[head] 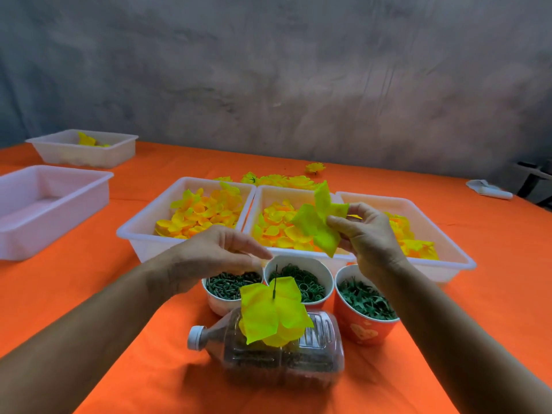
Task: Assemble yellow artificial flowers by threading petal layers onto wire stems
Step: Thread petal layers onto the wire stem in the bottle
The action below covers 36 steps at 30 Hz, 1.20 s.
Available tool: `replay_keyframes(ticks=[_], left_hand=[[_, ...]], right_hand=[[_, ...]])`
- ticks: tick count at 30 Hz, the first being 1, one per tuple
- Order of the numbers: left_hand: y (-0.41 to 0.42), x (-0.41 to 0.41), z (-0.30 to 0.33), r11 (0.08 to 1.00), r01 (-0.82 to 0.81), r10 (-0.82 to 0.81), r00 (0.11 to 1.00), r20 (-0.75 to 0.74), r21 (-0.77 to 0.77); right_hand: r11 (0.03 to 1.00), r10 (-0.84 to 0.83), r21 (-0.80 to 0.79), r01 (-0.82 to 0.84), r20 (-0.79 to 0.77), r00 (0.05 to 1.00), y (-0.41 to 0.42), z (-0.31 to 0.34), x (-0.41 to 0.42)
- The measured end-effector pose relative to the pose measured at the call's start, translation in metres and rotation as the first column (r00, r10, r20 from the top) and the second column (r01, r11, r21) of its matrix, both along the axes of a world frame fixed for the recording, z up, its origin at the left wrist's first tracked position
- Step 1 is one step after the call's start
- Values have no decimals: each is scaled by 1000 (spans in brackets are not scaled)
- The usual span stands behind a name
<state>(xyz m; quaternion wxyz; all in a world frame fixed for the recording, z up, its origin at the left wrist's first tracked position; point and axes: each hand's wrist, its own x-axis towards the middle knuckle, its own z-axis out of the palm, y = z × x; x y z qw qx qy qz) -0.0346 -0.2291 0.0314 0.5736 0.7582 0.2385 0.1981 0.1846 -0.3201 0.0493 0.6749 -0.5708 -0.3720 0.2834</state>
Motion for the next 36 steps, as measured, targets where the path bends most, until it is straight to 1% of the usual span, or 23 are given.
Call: replay_keyframes(ticks=[3, 5, 10, 14, 16, 18, 20, 22, 23, 24, 25, 27, 28, 29, 30, 32, 34, 36], left_hand=[[-3, 10, 12, 982, -190, 190, 974, 124, -13], [-5, 17, 19, 966, -260, 258, 950, 175, -12], [-12, 31, 23, 953, -297, 277, 936, 217, 64], [-14, 34, 22, 966, -253, 231, 929, 289, 42], [-13, 33, 20, 954, -290, 254, 916, 312, 75], [-13, 33, 18, 935, -344, 294, 884, 363, 82], [-14, 32, 16, 906, -411, 337, 847, 412, 103], [-15, 32, 13, 869, -473, 365, 812, 456, 147], [-16, 32, 12, 851, -495, 367, 800, 475, 177], [-18, 32, 12, 836, -507, 357, 795, 491, 212], [-20, 32, 11, 825, -505, 334, 796, 504, 251], [-24, 31, 10, 793, -488, 270, 818, 508, 364], [-26, 30, 10, 759, -485, 246, 831, 499, 433], [-27, 30, 9, 720, -484, 230, 842, 489, 496], [-28, 29, 8, 687, -482, 219, 850, 478, 543], [-30, 28, 6, 658, -462, 207, 870, 447, 595], [-31, 26, 3, 666, -435, 206, 888, 411, 606], [-31, 24, 0, 685, -439, 245, 890, 384, 582]], right_hand=[[999, 33, 10, -34, 79, 996, 0, 6, -16], [999, 38, 25, -43, 153, 988, 1, 8, -24], [993, 65, 80, -90, 267, 961, -1, 10, -41], [992, 72, 81, -98, 284, 956, -3, 10, -47], [992, 68, 78, -95, 289, 955, -6, 11, -48], [997, 55, 40, -71, 315, 947, -9, 10, -48], [997, 66, -63, -49, 310, 949, -12, 9, -47], [976, 110, -209, -58, 250, 962, -14, 8, -46], [962, 134, -260, -89, 163, 977, -14, 7, -46], [950, 159, -278, -143, 37, 987, -14, 7, -47], [941, 183, -270, -206, -106, 977, -14, 8, -48], [922, 237, -209, -326, -362, 902, -14, 10, -49], [914, 260, -175, -367, -444, 857, -14, 10, -47], [910, 270, -152, -386, -490, 829, -15, 9, -45], [911, 267, -147, -386, -504, 821, -15, 8, -43], [927, 236, -161, -338, -451, 861, -15, 6, -45], [947, 200, -174, -270, -340, 919, -15, 2, -46], [956, 195, -165, -243, -263, 945, -15, -2, -48]])
